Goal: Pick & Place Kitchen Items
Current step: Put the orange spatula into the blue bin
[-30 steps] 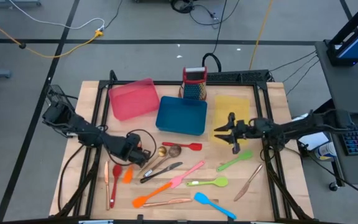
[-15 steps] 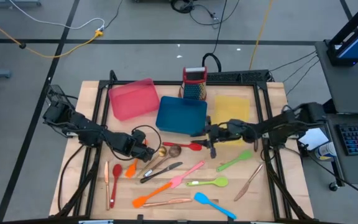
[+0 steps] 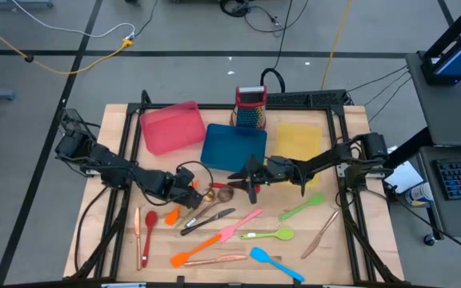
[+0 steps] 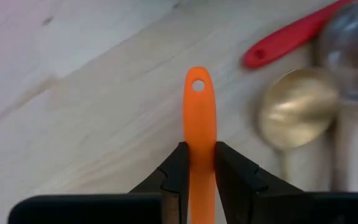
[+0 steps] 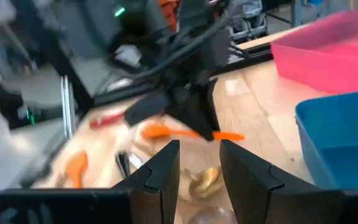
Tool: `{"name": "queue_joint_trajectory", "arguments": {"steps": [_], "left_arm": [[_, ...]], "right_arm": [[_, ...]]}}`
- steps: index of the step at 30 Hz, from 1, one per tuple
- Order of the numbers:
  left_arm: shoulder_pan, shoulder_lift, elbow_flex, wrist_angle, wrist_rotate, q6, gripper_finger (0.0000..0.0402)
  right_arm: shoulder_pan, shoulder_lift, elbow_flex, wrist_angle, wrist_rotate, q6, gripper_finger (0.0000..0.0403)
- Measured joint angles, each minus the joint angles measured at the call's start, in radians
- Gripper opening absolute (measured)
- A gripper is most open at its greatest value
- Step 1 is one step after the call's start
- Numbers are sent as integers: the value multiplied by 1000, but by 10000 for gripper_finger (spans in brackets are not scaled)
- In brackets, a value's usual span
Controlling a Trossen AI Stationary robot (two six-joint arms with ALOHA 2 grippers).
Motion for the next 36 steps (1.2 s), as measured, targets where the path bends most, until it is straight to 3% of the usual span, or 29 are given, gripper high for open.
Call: {"name": "queue_joint_trajectory", "arguments": {"steps": [7,16,25,36], "left_arm": [[0,0,0,106,-58,121,65],[-1,0,1,229,-121,294,64],[-1,0,1,283,-131,378,64],[-1,0,1,142,-30,498,72]], "right_arm": [[-18,79,39,-1,3,239,112],[-18,198,132,-6,2,384,112],[-58,115,146,-49,-3,278,112],[-12,-48,145,-249,-29,-99,114]]}}
